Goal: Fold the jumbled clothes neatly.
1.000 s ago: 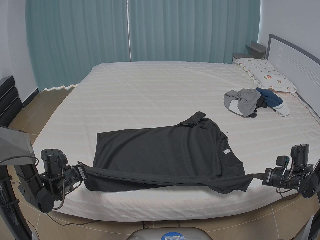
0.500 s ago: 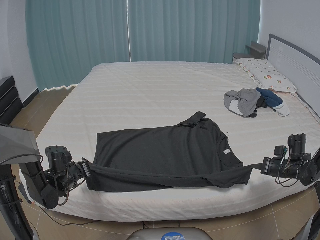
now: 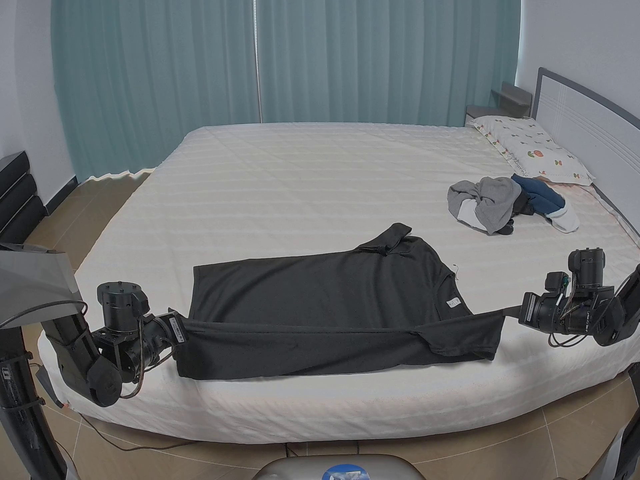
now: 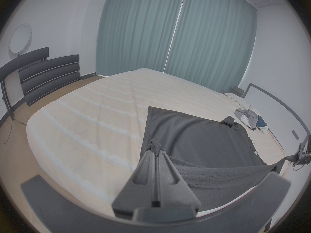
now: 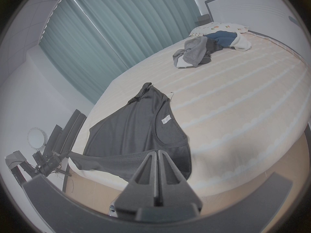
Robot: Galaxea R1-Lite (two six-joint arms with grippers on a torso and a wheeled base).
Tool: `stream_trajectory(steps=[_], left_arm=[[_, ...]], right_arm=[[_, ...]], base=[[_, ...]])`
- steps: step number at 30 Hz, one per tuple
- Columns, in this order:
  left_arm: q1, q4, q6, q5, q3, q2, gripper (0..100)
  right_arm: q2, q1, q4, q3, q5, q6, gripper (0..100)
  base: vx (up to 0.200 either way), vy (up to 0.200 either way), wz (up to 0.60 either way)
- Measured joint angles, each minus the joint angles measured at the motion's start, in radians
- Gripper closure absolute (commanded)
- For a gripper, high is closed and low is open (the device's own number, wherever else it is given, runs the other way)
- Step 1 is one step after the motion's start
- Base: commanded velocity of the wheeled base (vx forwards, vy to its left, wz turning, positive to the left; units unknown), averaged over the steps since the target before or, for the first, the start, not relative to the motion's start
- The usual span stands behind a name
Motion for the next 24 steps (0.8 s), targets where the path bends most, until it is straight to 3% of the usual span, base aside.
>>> stream_trajectory(steps=[9, 24], left_arm=[[-0.009, 0.028, 0.000, 0.001, -0.014, -0.031, 100], [-0.010, 0.068, 0.020, 0.001, 0.072, -0.075, 100]], right_arm=[[-0.017, -0.035, 0.003, 0.041, 0.012, -0.006, 100], [-0.103, 0.004, 0.031, 0.173, 0.026, -0.063, 100]], base=[[0.000, 0.000, 0.00], [0.000, 0.000, 0.00]])
